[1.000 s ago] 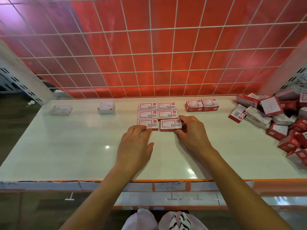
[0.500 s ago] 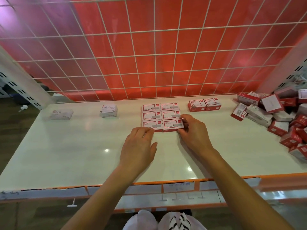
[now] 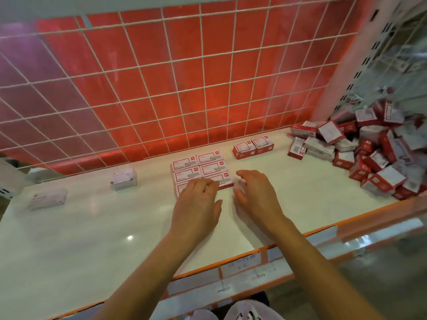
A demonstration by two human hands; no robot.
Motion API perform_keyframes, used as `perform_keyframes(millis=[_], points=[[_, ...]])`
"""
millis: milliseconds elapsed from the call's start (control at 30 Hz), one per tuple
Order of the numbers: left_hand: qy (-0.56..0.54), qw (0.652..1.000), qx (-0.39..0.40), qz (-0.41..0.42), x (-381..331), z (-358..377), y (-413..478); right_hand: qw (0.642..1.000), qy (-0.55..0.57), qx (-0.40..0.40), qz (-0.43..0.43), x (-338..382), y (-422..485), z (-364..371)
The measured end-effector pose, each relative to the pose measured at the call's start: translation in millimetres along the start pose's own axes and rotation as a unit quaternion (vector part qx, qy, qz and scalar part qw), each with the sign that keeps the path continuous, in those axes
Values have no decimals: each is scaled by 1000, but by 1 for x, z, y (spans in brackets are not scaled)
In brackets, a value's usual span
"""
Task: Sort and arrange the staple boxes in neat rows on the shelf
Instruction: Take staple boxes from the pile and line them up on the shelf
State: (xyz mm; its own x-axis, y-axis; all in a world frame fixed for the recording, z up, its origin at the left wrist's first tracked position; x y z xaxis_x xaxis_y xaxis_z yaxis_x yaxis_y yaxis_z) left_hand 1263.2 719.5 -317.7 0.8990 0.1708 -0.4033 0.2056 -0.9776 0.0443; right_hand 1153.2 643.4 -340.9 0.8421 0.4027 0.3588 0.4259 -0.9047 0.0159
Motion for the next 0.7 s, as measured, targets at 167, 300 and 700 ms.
perform_keyframes(millis=[167, 300, 700], points=[[1, 997, 33, 73, -43, 12, 25, 999, -14, -34, 31, -25, -21, -22], [2, 989, 55, 137, -80, 29, 33, 995, -23, -62, 69, -54, -38, -37], [-21, 980, 54, 189, -179, 70, 63, 988, -30, -95, 120, -151, -45, -77]])
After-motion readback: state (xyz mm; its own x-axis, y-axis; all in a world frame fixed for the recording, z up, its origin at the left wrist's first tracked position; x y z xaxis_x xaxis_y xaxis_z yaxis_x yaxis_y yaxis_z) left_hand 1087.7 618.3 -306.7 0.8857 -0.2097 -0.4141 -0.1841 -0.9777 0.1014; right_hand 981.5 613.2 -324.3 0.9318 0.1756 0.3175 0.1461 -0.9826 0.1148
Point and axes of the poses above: each hand's wrist, its own y-axis towards the middle knuckle, its own z-axis out of the palm, x = y × z, the point moved 8 cm from there along y, towards the middle knuckle, and after that the axes turned 11 degrees about -y, right-handed, at the moved point
